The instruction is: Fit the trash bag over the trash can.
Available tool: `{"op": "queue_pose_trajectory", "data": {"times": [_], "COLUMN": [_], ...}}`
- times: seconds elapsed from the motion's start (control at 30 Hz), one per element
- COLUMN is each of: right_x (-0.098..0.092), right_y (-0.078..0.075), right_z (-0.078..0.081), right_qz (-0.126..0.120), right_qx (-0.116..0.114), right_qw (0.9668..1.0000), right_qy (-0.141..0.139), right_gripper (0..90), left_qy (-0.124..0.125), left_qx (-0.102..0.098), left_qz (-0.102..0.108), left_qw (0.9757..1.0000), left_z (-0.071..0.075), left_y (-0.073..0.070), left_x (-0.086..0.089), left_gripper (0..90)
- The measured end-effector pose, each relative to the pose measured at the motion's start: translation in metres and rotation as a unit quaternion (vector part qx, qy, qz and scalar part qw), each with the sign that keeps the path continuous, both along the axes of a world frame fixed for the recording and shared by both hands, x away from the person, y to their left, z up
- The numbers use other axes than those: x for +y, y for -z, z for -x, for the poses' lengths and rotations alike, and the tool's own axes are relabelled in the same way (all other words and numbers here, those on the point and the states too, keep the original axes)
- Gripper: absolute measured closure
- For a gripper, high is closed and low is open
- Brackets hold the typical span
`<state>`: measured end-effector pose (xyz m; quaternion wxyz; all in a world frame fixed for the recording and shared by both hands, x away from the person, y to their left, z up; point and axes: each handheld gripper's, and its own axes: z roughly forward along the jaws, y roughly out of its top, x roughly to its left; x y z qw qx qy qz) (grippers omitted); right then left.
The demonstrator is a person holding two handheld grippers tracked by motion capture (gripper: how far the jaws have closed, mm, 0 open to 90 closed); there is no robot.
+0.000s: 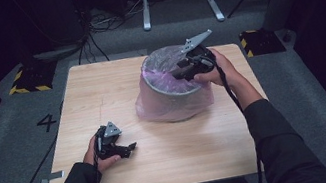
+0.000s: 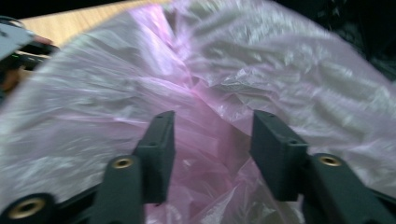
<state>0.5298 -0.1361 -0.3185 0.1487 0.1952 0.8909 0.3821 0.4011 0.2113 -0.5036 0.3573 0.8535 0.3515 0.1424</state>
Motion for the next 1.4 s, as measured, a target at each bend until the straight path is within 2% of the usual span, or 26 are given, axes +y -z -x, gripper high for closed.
{"op": "queue_pose_trajectory", "data": {"times": [0.07,0.17,0.2,0.23,0.27,0.3,0.4,0.63,0.67,0.7,0.83,0.87,0.97,1.13,1.17,1.2,1.27,1.4], "right_x": [0.001,0.001,0.002,0.002,0.004,0.006,0.01,0.018,0.018,0.02,0.025,0.025,0.025,0.02,0.02,0.017,0.016,0.011], "right_y": [0.0,0.0,0.001,0.001,0.002,0.004,0.006,0.01,0.01,0.011,0.013,0.013,0.012,0.007,0.007,0.006,0.006,0.004], "right_z": [-0.003,-0.006,-0.007,-0.007,-0.008,-0.008,-0.008,-0.01,-0.01,-0.011,-0.011,-0.011,-0.011,-0.008,-0.008,-0.005,-0.004,-0.003], "right_qz": [0.009,0.021,0.04,0.04,0.052,0.074,0.106,0.146,0.146,0.161,0.194,0.194,0.195,0.161,0.161,0.143,0.139,0.111], "right_qx": [0.016,0.023,0.03,0.03,0.032,0.039,0.044,0.062,0.062,0.066,0.062,0.067,0.064,0.054,0.054,0.034,0.034,0.027], "right_qw": [0.9998,0.9995,0.9986,0.9986,0.9979,0.9963,0.9932,0.9869,0.9869,0.9841,0.9785,0.978,0.9781,0.9846,0.9846,0.988,0.9885,0.992], "right_qy": [0.006,0.013,0.017,0.017,0.021,0.019,0.016,0.029,0.029,0.034,0.032,0.034,0.038,0.043,0.043,0.047,0.049,0.053], "right_gripper": [39.8,35.6,33.4,33.4,31.7,29.1,26.6,27.6,27.6,27.1,25.5,25.4,24.9,24.5,24.5,24.5,24.5,24.9], "left_qy": [0.0,0.0,0.0,0.0,0.0,0.0,0.0,0.0,0.0,0.0,0.0,0.0,0.0,0.0,0.0,0.0,0.0,0.0], "left_qx": [0.0,0.0,0.0,0.0,0.0,0.0,0.0,0.0,0.0,0.0,0.0,0.0,0.0,0.0,0.0,0.0,0.0,0.0], "left_qz": [0.0,0.0,0.0,0.0,0.0,0.0,0.0,0.0,0.0,0.0,0.0,0.0,0.0,0.0,0.0,0.0,0.0,0.0], "left_qw": [1.0,1.0,1.0,1.0,1.0,1.0,1.0,1.0,1.0,1.0,1.0,1.0,1.0,1.0,1.0,1.0,1.0,1.0], "left_z": [0.0,0.0,0.0,0.0,0.0,0.0,0.0,0.0,0.0,0.0,0.0,0.0,0.0,0.0,0.0,0.0,0.0,0.0], "left_y": [0.0,0.0,0.0,0.0,0.0,0.0,0.0,0.0,0.0,0.0,0.0,0.0,0.0,0.0,0.0,0.0,0.0,0.0], "left_x": [0.0,0.0,0.0,0.0,0.0,0.0,0.0,0.0,0.0,0.0,0.0,0.0,0.0,0.0,0.0,0.0,0.0,0.0], "left_gripper": [14.5,14.5,14.5,14.5,14.5,14.5,14.5,14.5,14.5,14.4,14.5,14.5,14.5,14.4,14.5,14.4,14.4,14.5]}}
